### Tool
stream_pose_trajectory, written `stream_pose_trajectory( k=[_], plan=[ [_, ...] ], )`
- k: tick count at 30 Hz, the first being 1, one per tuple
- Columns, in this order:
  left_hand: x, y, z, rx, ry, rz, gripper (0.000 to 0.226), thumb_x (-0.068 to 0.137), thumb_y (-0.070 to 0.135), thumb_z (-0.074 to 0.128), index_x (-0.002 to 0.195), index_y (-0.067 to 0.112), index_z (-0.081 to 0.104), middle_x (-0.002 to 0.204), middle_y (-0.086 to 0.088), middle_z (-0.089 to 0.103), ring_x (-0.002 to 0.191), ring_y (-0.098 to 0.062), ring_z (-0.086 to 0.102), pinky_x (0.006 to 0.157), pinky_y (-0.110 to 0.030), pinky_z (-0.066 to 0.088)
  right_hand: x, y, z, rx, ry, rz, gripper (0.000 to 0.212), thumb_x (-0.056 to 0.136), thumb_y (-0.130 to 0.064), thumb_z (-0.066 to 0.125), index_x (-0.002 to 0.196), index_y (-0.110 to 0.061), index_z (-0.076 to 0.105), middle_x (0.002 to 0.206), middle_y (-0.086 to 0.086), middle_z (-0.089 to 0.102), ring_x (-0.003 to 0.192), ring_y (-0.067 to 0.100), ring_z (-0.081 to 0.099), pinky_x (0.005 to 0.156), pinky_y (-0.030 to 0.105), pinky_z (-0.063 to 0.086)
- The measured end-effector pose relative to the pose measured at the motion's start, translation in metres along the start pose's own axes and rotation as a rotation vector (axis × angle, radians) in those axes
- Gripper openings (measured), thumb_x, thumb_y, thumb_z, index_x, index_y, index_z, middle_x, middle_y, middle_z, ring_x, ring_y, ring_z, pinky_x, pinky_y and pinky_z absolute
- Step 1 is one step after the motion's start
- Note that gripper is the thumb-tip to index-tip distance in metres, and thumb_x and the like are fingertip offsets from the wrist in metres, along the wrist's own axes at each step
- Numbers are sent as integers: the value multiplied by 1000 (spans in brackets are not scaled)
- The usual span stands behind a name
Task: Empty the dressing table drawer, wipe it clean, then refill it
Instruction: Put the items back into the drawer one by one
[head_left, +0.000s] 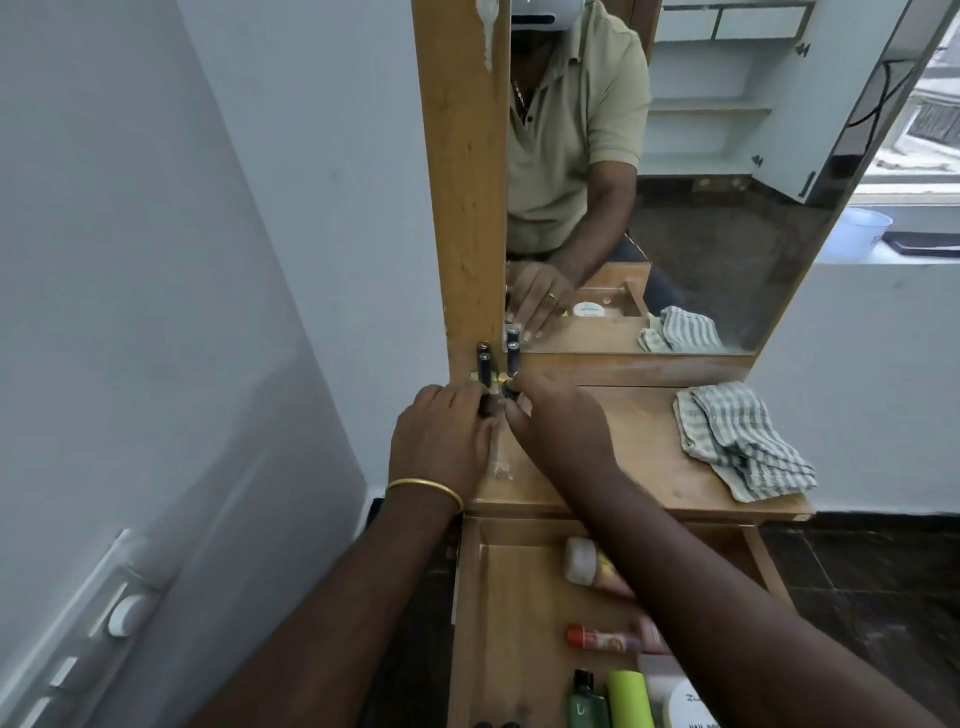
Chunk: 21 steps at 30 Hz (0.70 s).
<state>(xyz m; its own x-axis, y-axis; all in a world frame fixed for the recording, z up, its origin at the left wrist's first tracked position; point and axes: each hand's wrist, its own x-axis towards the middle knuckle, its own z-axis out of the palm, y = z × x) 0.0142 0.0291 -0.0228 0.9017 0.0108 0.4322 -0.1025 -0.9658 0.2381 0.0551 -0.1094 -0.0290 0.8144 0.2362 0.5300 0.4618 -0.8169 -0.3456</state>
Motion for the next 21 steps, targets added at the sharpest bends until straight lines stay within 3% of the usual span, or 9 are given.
stream_pose_trajectory(
  k=[2, 5, 8, 13, 21],
  plan=[
    [-1, 3, -4, -31, 9, 0, 24, 94, 33, 58, 113, 19, 63, 104, -4, 69, 95, -23, 59, 72, -29, 41, -2, -2, -2, 32, -15, 9, 12, 89, -22, 65, 100, -17, 67, 82, 1, 68, 69, 21, 60, 54, 29, 41],
    [-7, 8, -10, -69, 4, 19, 26, 94, 29, 58, 117, 18, 63, 106, -6, 70, 97, -25, 60, 76, -32, 47, -10, -3, -11, 91, -4, 39, 24, 87, -23, 67, 111, -21, 63, 91, 0, 68, 75, 20, 62, 60, 33, 52],
    [-19, 10, -18, -80, -13, 80, 32, 93, 25, 58, 124, 17, 62, 116, -5, 69, 102, -26, 60, 83, -35, 50, -26, -4, -26, 185, 20, 82, 34, 84, -22, 70, 117, -24, 62, 100, -3, 69, 83, 16, 65, 65, 32, 53],
    [-60, 14, -40, -97, -20, 125, 30, 91, 22, 61, 120, 15, 66, 112, -6, 68, 101, -30, 59, 82, -40, 50, -73, -14, -55, 303, -13, 147, 43, 83, -23, 74, 123, -25, 60, 106, -6, 69, 84, 7, 66, 69, 30, 56],
    [-126, 20, -59, -73, -287, 71, 19, 88, 26, 61, 106, 24, 68, 103, 3, 68, 99, -24, 59, 82, -39, 52, -156, -32, -71, 410, -275, 262, 38, 83, -21, 74, 117, -31, 60, 98, -11, 66, 83, 4, 63, 74, 34, 59]
  ],
)
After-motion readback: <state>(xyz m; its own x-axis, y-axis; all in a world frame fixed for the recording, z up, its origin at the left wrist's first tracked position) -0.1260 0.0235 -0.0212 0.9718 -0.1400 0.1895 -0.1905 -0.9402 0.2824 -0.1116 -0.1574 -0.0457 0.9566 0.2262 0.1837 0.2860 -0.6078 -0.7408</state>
